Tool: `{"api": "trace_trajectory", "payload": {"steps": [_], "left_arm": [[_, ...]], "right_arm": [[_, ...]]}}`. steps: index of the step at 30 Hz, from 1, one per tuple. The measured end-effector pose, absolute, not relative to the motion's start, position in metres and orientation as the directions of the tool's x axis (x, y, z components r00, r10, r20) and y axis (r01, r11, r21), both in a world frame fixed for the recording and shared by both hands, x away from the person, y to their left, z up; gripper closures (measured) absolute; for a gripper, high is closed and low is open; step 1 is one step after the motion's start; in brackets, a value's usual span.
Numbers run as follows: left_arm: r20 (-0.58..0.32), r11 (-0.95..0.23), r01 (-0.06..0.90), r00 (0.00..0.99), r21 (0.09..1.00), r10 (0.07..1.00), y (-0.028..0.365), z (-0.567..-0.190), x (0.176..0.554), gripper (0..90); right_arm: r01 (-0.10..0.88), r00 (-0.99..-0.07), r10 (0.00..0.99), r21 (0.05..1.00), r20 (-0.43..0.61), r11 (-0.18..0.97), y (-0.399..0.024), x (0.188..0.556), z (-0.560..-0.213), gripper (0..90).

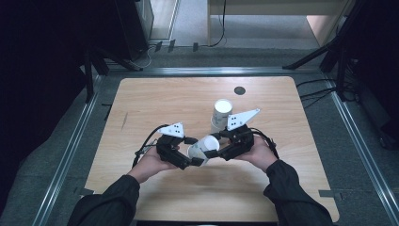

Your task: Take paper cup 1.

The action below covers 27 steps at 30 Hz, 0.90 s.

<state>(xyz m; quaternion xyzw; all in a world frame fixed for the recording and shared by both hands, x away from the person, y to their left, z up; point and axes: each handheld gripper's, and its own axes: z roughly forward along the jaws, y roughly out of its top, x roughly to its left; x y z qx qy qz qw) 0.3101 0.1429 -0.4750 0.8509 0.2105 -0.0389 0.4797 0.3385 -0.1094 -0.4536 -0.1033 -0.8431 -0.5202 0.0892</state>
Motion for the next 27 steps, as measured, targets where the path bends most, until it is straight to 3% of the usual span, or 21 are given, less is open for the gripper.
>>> {"api": "trace_trajectory", "payload": {"steps": [27], "left_arm": [[-0.23, -0.458, 0.349, 0.927, 0.817, 0.295, 0.1423, -0.4738, 0.3068, 24.2]], "right_arm": [[0.285, -0.957, 0.075, 0.851, 0.281, 0.441, -0.1044, 0.3377, -0.4547, 34.8]]}}
